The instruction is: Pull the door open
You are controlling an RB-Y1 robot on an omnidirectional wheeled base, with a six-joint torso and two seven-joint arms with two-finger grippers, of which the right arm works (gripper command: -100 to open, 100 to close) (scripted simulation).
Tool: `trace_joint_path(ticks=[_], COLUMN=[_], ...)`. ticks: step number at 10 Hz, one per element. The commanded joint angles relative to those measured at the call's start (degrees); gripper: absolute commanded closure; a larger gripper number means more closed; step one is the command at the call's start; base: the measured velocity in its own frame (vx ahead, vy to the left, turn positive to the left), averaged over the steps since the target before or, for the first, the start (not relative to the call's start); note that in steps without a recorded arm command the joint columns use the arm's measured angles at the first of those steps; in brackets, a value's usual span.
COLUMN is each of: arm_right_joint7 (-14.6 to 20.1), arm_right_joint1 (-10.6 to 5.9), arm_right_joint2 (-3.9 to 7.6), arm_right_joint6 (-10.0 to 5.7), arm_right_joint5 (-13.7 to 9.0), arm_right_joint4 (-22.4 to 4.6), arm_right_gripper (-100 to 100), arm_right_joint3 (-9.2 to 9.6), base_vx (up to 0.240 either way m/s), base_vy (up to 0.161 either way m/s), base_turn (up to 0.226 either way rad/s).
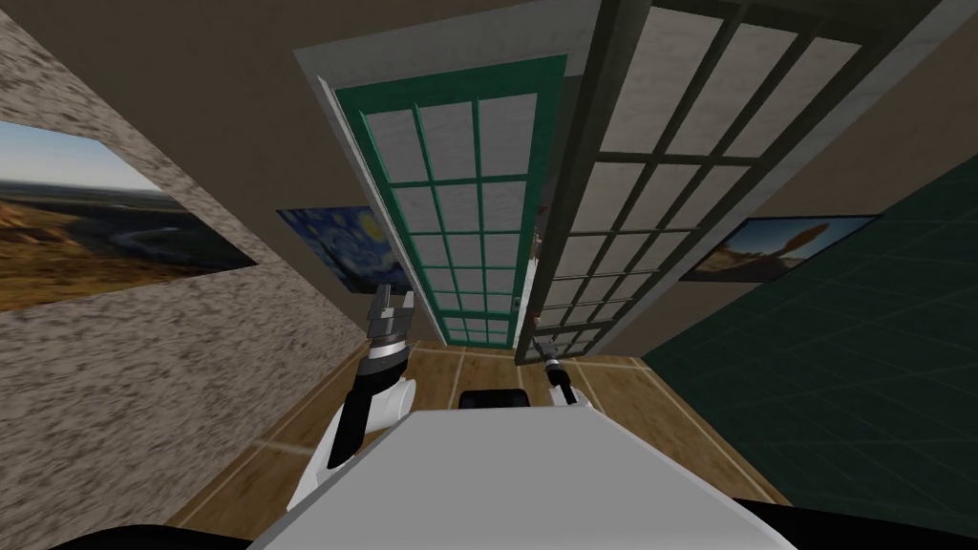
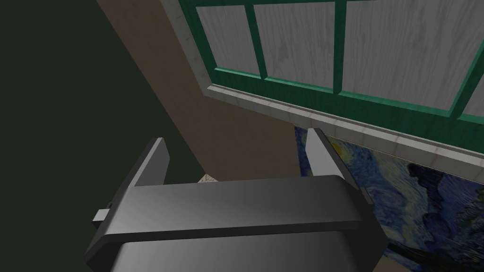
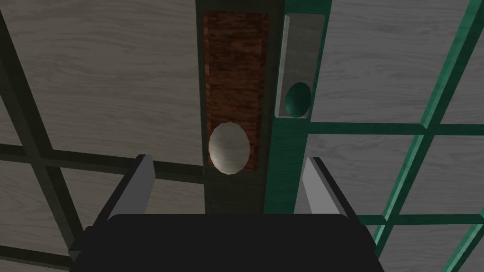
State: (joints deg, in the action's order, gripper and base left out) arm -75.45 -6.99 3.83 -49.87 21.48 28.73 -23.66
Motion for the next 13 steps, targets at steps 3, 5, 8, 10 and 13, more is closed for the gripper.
trace_joint_path(ticks=[3, 5, 8, 10, 13], arm_right_joint7=[2.41, 2.91, 4.69, 5.68, 6.75], arm_right_joint1=[-0.45, -0.83, 0.0, 0.94, 1.5], arm_right_joint2=[1.49, 1.82, 4.0, 5.47, 7.03], arm_right_joint6=[-0.89, -1.29, -2.64, -3.22, -3.86], arm_right_joint5=[1.47, 1.77, 1.54, 1.04, 0.49], arm_right_joint4=[2.31, 2.45, 1.84, 1.43, 1.18], arm_right_gripper=[-100, -100, -100, -100, -100], arm_right_joint3=[2.16, 2.61, 2.14, 1.31, 0.46], base_vx=[-0.181, -0.154, -0.032, 0.14, 0.164], base_vy=[-0.081, -0.084, -0.056, 0.056, 0.042], base_turn=[0.119, 0.069, 0.104, 0.085, 0.091])
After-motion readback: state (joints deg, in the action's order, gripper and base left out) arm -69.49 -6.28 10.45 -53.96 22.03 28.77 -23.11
